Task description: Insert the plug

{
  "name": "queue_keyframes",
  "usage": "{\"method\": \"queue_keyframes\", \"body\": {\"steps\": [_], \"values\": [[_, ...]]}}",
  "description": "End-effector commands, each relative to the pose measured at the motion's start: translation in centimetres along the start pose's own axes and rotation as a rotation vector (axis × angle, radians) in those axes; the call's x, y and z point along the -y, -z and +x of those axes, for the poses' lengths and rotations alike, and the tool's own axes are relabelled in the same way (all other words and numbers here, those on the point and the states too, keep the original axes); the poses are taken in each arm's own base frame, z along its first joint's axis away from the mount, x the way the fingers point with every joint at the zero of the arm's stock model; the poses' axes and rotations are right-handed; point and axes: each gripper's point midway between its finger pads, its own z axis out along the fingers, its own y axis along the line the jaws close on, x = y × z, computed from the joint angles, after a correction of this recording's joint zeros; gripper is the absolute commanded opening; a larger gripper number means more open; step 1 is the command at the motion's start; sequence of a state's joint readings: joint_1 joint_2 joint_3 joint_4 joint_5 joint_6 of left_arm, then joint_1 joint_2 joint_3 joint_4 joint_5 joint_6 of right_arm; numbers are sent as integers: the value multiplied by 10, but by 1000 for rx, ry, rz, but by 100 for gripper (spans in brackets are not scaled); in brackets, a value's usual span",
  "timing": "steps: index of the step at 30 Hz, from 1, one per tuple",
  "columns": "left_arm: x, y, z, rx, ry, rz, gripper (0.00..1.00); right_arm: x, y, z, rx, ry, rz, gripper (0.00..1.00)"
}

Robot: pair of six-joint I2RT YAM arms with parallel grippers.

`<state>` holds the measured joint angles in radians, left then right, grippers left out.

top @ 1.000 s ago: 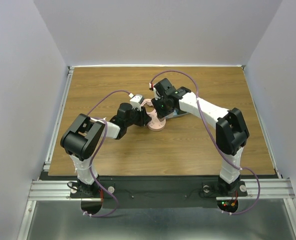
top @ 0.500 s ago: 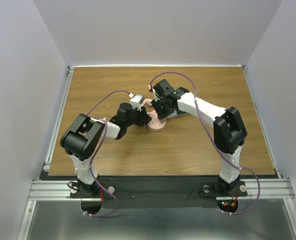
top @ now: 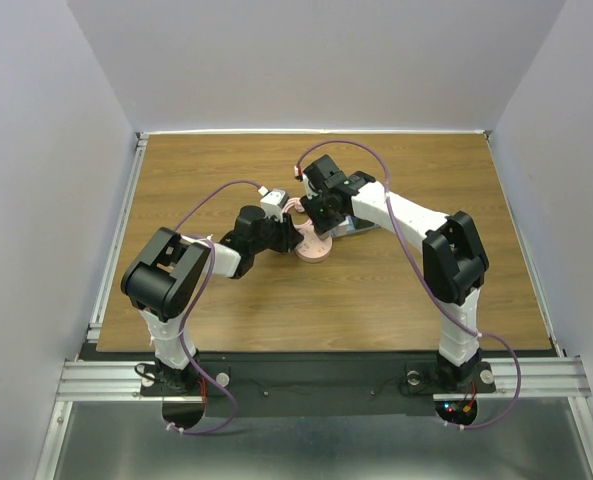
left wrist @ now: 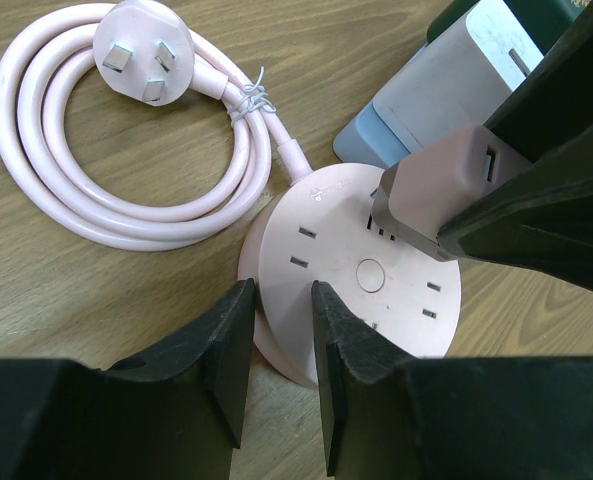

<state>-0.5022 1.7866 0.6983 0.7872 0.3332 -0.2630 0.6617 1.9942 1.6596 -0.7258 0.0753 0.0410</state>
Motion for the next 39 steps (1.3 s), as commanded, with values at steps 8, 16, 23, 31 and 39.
{"method": "queue_keyframes", "body": {"steps": [8,16,23,31,39], "values": [[-2,2,35,-126,-5,-6,38,5,-3,-7,11,11,13,0],[-2,2,34,-126,-7,-5,38,3,-5,-14,23,16,9,1],[-2,2,34,-127,-8,-3,38,-1,-7,-12,17,13,-21,0],[0,2,34,-127,-11,3,37,-2,-20,18,-18,27,-26,1],[1,1,34,-130,-9,10,37,2,-33,32,-28,28,-5,0]]}}
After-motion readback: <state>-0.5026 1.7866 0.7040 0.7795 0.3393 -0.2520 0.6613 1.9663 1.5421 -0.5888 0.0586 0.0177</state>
